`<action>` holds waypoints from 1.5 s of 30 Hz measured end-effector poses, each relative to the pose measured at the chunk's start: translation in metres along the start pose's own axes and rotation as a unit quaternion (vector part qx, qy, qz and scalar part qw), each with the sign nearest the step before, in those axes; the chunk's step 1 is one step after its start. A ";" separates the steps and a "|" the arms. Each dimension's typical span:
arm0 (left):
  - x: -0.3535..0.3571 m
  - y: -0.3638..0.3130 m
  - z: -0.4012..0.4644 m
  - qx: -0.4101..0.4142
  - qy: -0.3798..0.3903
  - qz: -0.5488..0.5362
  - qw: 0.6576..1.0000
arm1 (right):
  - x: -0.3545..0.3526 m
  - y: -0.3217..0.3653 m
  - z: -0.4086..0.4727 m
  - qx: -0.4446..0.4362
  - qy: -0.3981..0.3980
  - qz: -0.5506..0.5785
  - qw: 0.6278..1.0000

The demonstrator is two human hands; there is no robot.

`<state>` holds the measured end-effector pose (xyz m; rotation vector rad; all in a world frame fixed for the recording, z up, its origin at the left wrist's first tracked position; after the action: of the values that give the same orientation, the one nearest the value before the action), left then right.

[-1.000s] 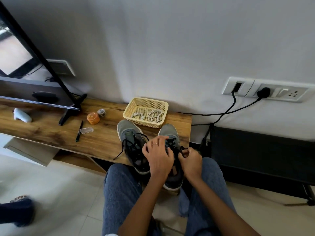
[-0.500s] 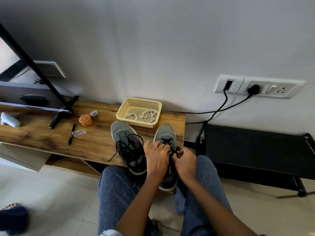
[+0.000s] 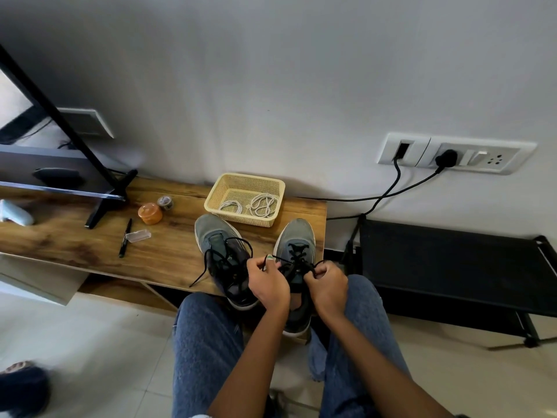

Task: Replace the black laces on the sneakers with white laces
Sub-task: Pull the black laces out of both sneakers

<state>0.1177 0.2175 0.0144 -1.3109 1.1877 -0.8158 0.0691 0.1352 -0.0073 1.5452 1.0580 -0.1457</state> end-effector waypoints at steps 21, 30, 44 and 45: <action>0.010 0.026 0.006 0.501 0.174 0.421 0.736 | -0.001 -0.003 0.000 -0.037 0.015 -0.006 0.999; 0.007 0.030 0.001 0.384 0.176 0.344 0.839 | 0.001 0.001 -0.003 -0.031 -0.003 -0.002 1.000; 0.007 0.031 0.002 0.286 0.228 0.290 0.884 | 0.000 0.003 0.006 -0.044 0.036 -0.037 0.998; 0.006 0.031 0.004 0.288 0.232 0.299 0.880 | -0.002 0.003 0.009 -0.043 0.054 -0.042 0.997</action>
<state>0.1174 0.2173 -0.0176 -0.2209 1.4599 -0.9373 0.0743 0.1270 -0.0061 1.4445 1.1996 -0.0729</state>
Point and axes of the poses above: each hand's wrist, its own z-axis towards the middle knuckle, its own x-axis out of the palm, y = z × x, the point moved 1 cm from there along z, towards the middle knuckle, and after that the axes turned 10 degrees about x, right-handed, at the moved point
